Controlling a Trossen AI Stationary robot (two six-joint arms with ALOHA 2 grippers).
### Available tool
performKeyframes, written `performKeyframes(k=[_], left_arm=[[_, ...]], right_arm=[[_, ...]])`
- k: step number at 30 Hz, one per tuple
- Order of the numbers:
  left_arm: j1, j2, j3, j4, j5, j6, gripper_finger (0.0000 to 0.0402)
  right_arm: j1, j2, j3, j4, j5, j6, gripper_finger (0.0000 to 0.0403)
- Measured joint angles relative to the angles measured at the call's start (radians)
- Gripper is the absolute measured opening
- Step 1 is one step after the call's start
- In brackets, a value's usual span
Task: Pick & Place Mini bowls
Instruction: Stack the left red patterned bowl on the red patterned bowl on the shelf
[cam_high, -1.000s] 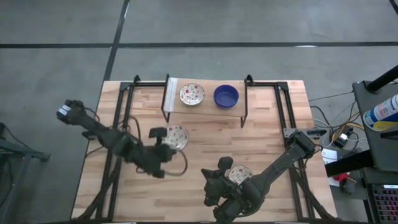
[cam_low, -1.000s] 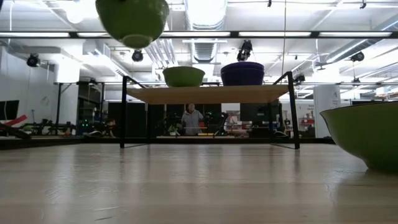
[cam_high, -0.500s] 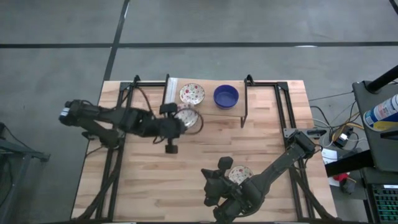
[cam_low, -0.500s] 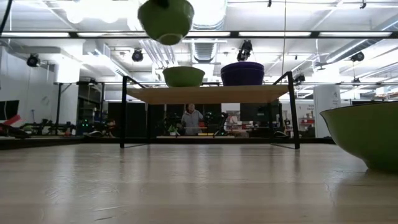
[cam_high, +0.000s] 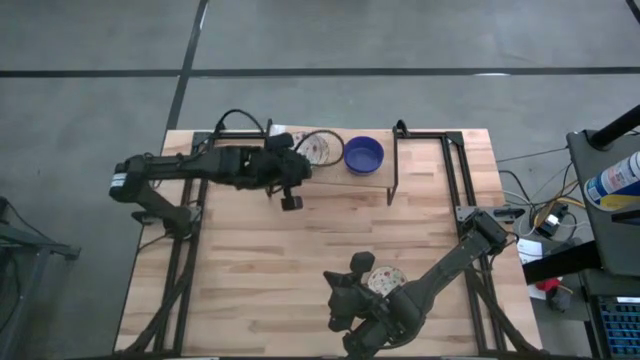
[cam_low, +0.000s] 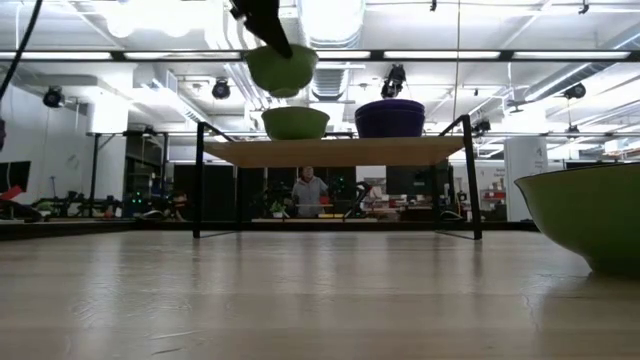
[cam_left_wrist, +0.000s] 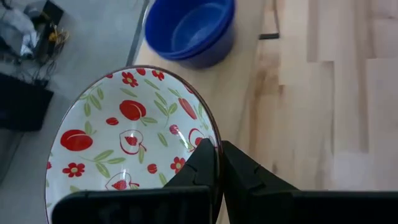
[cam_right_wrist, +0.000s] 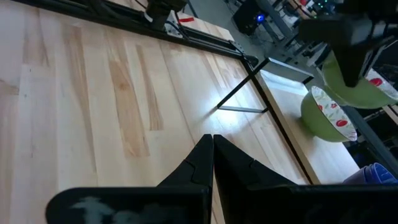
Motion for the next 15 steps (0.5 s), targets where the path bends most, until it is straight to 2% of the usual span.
performKeyframes(k=[5,15], left_arm=[[0.081,0.030,0.018,0.004,0.056,0.007,0.0009],[0.172,0.081,0.022,0.041,0.080,0.031,0.0009]], right_arm=[[0.000,0.000,-0.001,0.000,-0.010,0.001,0.0008],[0.000,0.000,-0.003,-0.001,-0.009,0.000,0.0008]])
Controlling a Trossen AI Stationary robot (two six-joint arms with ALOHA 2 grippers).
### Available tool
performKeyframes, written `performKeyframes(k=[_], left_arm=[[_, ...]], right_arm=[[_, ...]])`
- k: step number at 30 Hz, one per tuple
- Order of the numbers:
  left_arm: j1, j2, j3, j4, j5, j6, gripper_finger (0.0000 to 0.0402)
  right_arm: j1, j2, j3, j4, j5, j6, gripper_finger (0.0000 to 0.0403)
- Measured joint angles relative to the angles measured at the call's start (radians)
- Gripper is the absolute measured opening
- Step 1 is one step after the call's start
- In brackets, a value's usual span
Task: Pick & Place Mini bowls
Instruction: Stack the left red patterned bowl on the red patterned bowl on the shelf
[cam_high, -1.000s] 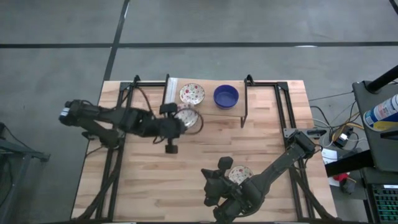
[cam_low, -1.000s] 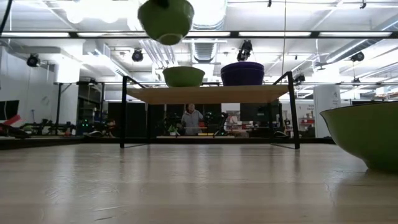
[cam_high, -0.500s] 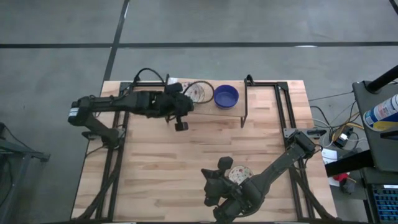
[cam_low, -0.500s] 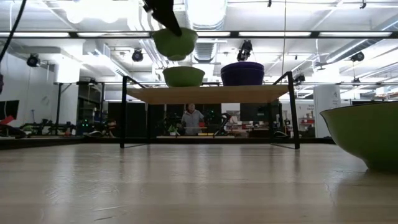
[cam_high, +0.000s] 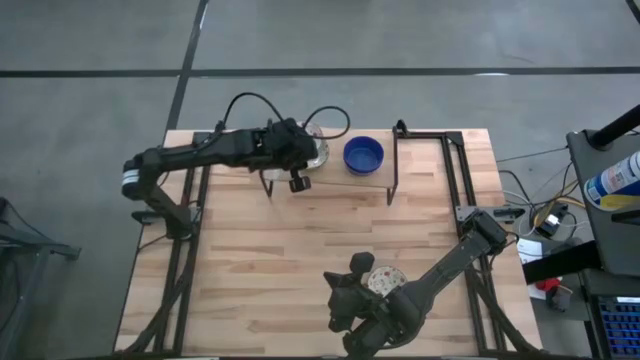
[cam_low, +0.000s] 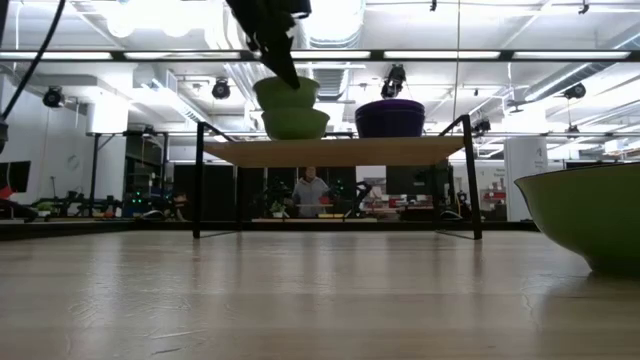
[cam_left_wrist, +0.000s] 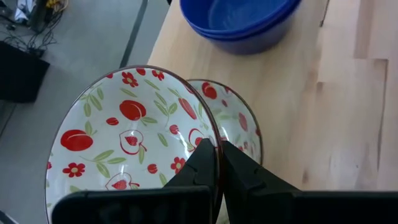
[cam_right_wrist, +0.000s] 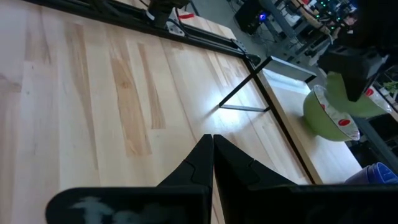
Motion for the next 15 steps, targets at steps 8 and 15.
performKeyframes(k=[8,15], left_arm=[[0.008,0.038,0.000,0.024,0.024,0.019,0.0009],[0.009,0.063,0.000,0.028,0.024,0.018,0.0009]], right_arm=[[0.000,0.000,-0.001,-0.001,-0.013,0.000,0.0008],[0.000,0.000,-0.002,-0.001,-0.014,0.000,0.0008]])
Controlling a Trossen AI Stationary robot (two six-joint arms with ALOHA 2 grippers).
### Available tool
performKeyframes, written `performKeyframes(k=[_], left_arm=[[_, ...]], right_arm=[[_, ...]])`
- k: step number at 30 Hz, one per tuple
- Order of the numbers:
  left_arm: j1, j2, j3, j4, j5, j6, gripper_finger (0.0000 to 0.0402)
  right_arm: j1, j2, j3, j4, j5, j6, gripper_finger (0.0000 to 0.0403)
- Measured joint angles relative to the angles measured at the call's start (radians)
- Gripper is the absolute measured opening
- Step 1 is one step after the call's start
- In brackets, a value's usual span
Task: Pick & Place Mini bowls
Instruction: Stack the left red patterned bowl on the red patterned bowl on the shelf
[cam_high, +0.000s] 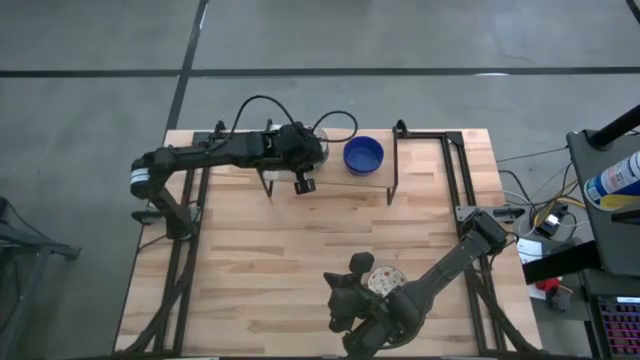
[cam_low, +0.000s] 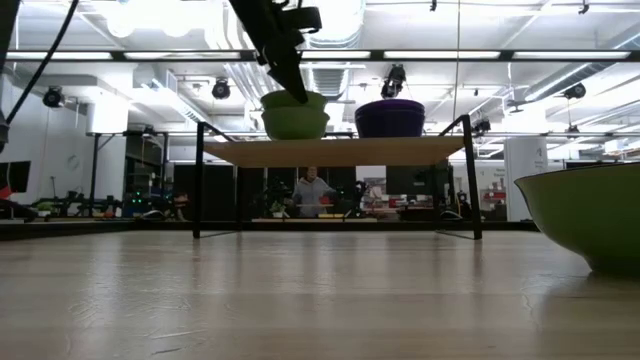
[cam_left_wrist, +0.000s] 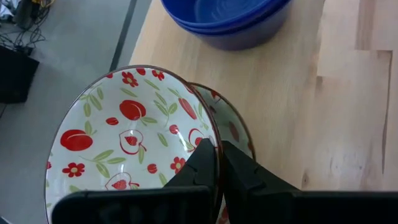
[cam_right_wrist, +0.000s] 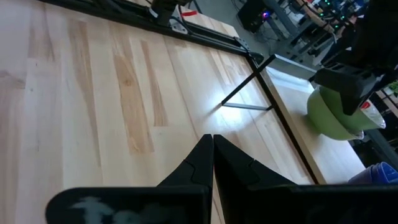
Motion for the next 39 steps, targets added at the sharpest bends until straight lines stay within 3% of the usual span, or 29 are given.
performKeyframes(k=[24,39], left_arm=[[0.000,0.006,-0.014,0.005,0.026,-0.026,0.0010],[0.000,0.006,-0.014,0.005,0.024,-0.052,0.0070]], right_arm=[[0.000,0.000,-0.002,-0.001,-0.001,0.000,0.0008],[0.000,0.000,-0.002,-0.001,-0.002,0.000,0.0008]])
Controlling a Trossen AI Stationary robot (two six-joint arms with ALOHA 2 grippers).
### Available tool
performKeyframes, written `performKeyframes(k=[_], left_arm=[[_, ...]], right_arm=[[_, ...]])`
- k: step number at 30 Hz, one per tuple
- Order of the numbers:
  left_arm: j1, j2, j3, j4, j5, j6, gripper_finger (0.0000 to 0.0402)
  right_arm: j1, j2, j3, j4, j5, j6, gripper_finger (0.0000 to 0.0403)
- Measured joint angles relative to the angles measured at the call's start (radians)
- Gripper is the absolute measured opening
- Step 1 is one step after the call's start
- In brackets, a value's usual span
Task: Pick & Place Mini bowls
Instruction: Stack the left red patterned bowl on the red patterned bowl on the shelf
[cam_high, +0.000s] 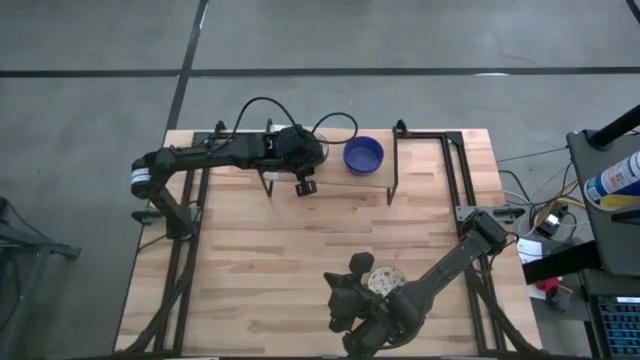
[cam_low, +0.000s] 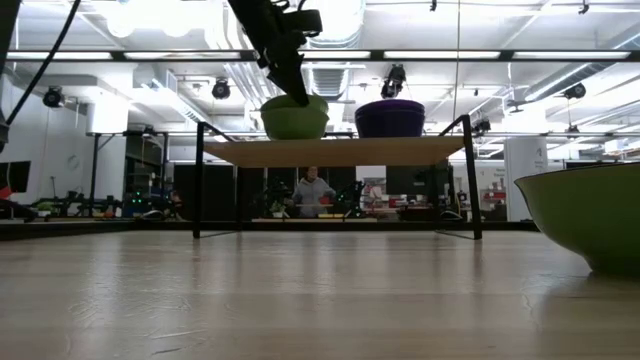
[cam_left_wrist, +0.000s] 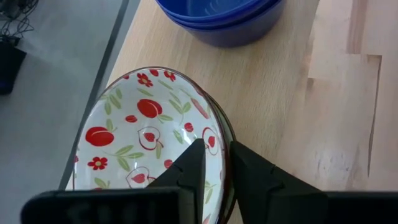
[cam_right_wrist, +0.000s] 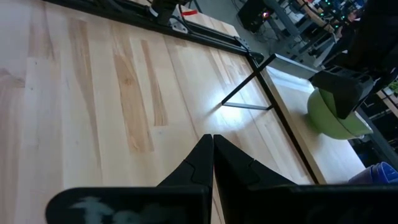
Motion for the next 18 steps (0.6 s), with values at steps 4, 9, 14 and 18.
performKeyframes(k=[4,9,14,18], left_arm=[[0.000,-0.002,0.000,-0.004,0.000,0.001,0.0071],[0.000,-0.010,0.006,-0.009,0.000,0.001,0.0071],[0.000,-0.014,0.016,-0.010,-0.002,0.001,0.0071],[0.000,-0.015,0.024,-0.010,-0.003,0.005,0.0071]], right_arm=[[0.000,0.000,0.000,0.000,0.000,0.000,0.0008],[0.000,0.000,0.000,0.000,-0.001,0.000,0.0008],[0.000,0.000,-0.003,0.000,-0.006,0.000,0.0008],[0.000,0.000,-0.011,-0.001,-0.006,0.000,0.0008]])
